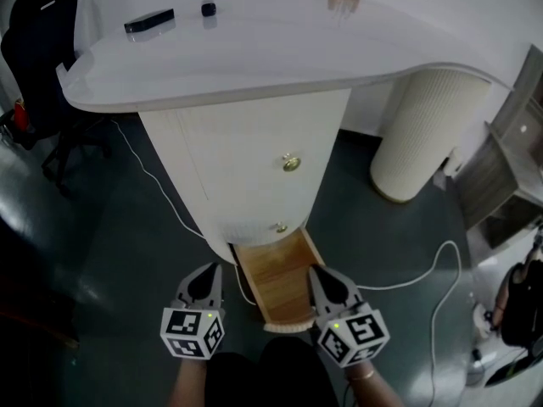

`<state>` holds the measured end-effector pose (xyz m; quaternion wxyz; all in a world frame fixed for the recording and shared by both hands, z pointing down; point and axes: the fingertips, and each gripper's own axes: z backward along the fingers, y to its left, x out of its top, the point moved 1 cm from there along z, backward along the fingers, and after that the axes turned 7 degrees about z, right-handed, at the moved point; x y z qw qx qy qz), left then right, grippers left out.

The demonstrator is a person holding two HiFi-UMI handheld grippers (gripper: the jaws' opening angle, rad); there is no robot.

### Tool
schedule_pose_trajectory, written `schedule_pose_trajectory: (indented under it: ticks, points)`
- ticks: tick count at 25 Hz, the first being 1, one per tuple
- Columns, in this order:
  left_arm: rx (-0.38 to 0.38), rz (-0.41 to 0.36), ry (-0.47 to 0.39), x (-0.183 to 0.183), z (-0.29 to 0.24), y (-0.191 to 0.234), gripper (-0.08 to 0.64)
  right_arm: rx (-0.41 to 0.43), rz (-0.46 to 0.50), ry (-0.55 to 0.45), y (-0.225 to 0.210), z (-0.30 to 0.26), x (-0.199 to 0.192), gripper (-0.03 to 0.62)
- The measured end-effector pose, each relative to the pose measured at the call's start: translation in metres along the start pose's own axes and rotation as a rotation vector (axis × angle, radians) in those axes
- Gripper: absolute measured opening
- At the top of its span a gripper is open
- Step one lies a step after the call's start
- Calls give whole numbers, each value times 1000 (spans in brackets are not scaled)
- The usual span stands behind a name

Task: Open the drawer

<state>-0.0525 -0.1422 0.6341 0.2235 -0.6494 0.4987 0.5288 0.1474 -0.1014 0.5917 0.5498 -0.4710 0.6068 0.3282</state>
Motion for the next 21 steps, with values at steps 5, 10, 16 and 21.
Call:
schedule_pose_trajectory:
  ticks: [5,10,16,21]
  points:
    - [-3,0,4,-2,2,-1,3,-20,-11,21,-9,2,-8,2]
    - [3,-11,6,-3,3,1,3,-42,-11,12,-13,4,-8,2]
    - [-8,-13,1,-1,2,-2,3,-53,-9,-2,-14,3,-2,2]
    - [-10,-22,-5,1,2,-1,3,-30,18,-8,-7,-1,-1,2]
